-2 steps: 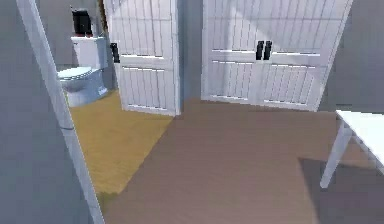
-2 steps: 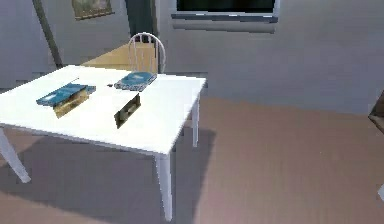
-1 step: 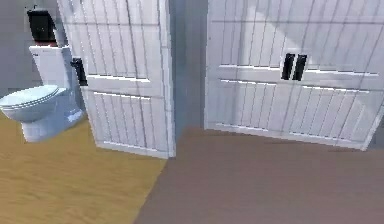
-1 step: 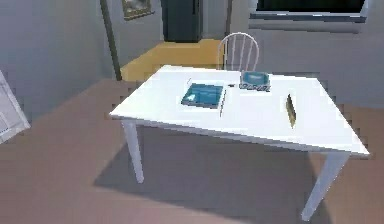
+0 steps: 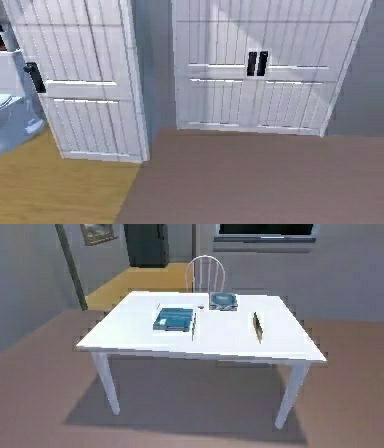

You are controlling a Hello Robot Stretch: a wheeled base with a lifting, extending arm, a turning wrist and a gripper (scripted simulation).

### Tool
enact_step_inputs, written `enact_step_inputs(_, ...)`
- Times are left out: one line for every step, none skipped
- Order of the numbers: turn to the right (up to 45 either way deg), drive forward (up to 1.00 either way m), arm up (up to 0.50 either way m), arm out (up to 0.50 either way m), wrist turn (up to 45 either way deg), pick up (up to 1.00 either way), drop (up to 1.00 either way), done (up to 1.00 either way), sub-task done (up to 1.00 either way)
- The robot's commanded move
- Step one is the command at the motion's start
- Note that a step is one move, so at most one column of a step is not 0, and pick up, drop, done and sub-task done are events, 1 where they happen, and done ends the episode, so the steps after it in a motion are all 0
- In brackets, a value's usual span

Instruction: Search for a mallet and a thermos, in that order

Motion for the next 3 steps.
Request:
enact_step_inputs(0.0,0.1,0.0,0.0,0.0,0.0,0.0,0.0,0.0)
enact_step_inputs(-36.0,0.0,0.0,0.0,0.0,0.0,0.0,0.0,0.0)
enact_step_inputs(0.0,0.55,0.0,0.0,0.0,0.0,0.0,0.0,0.0)
